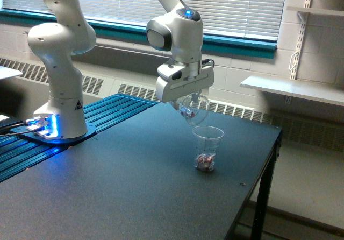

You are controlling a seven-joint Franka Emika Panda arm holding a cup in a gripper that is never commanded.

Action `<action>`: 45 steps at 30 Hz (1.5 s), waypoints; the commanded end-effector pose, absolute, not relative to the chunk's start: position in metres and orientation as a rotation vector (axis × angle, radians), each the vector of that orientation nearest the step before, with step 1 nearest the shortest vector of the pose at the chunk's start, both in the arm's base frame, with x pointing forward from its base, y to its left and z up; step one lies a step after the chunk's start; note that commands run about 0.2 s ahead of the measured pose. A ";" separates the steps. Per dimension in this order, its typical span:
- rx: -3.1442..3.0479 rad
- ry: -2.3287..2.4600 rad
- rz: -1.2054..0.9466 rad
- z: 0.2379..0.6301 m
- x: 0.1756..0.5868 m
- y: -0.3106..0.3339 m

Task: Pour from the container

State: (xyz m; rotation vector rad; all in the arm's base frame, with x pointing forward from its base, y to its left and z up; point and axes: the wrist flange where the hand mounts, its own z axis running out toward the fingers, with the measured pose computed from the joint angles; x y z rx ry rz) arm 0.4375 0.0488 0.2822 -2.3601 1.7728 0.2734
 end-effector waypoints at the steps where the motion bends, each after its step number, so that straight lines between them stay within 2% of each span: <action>1: -2.378 1.777 0.298 0.276 0.437 0.062; 25: -2.317 1.762 0.288 0.306 0.467 0.072; 45: -2.287 1.815 0.333 0.302 0.468 0.060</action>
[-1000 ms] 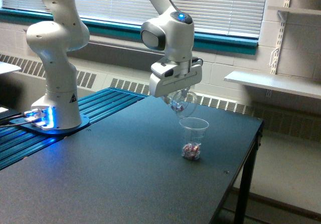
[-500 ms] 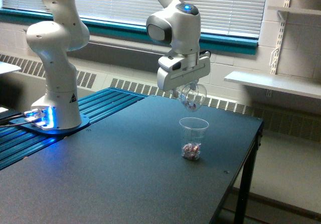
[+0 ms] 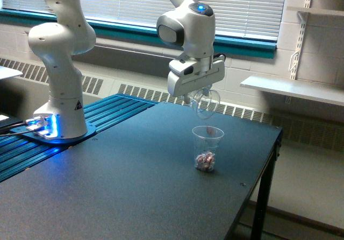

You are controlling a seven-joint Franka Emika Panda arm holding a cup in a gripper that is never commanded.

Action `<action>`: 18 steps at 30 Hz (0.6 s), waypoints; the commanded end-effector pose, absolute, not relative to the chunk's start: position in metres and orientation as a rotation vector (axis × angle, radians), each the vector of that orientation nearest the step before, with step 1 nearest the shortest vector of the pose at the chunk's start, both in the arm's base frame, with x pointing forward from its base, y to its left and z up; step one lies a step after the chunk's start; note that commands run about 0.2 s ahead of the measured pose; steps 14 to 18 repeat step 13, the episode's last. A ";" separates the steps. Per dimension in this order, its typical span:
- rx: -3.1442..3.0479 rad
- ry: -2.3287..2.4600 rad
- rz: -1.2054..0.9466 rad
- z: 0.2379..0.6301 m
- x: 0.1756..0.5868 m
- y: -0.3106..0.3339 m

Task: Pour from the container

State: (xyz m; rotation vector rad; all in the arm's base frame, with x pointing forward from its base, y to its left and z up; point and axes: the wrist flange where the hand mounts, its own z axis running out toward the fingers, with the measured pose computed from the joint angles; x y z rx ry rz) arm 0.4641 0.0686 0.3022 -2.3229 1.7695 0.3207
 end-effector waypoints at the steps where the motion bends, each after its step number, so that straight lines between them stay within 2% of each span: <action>1: -2.286 1.816 0.334 0.301 0.469 0.060; 18: -2.307 1.777 0.271 0.301 0.473 0.068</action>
